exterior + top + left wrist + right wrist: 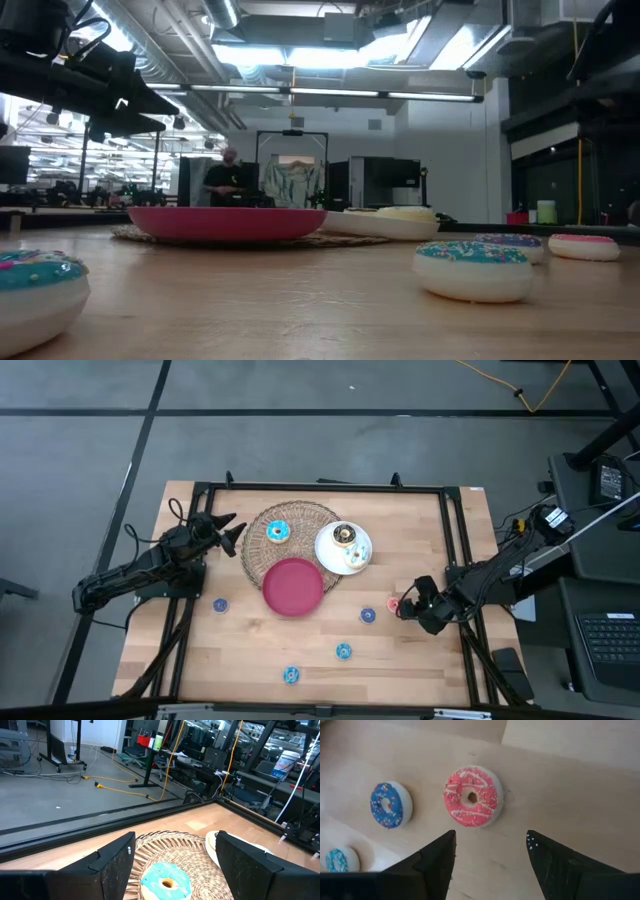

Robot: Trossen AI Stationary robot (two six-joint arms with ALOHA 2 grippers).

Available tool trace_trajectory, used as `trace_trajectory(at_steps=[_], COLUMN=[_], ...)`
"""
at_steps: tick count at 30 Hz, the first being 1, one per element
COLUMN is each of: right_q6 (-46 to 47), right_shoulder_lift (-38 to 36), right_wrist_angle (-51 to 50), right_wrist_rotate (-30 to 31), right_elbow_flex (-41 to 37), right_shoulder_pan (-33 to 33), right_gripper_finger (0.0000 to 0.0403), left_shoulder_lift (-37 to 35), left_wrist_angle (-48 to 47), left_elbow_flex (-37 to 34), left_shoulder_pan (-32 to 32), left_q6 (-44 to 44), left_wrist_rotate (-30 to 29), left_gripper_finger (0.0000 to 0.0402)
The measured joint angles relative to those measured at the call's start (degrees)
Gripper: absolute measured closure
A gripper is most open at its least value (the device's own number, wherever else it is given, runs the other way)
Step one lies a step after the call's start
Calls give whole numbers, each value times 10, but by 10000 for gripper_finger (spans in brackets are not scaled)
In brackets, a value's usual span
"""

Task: Pick & Place donuts
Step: Put the pink donut on the pink plate

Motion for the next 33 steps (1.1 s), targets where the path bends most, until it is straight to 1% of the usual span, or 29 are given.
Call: trace_trajectory(at_steps=[3, 12, 15, 25, 29, 33], right_q6=[3, -5, -12, -29, -23, -25], right_shoulder_lift=[0, 3, 3, 3, 7, 12], right_wrist_angle=[7, 63, 71, 76, 105, 114], right_wrist_rotate=[15, 18, 29, 32, 29, 25], right_elbow_flex=[-4, -32, -33, -34, -51, -51], right_shoulder_pan=[0, -14, -19, -35, -35, -35], right_gripper_finger=[160, 160, 160, 160, 160, 160], left_shoulder_lift=[0, 0, 0, 0, 0, 0], left_wrist_angle=[0, 0, 0, 0, 0, 0], left_elbow_flex=[0, 0, 0, 0, 0, 0], left_shoulder_pan=[0, 0, 0, 0, 0, 0], left_q6=[0, 0, 0, 0, 0, 0], left_wrist_rotate=[0, 0, 0, 0, 0, 0], left_gripper_finger=[135, 135, 135, 135, 135, 135])
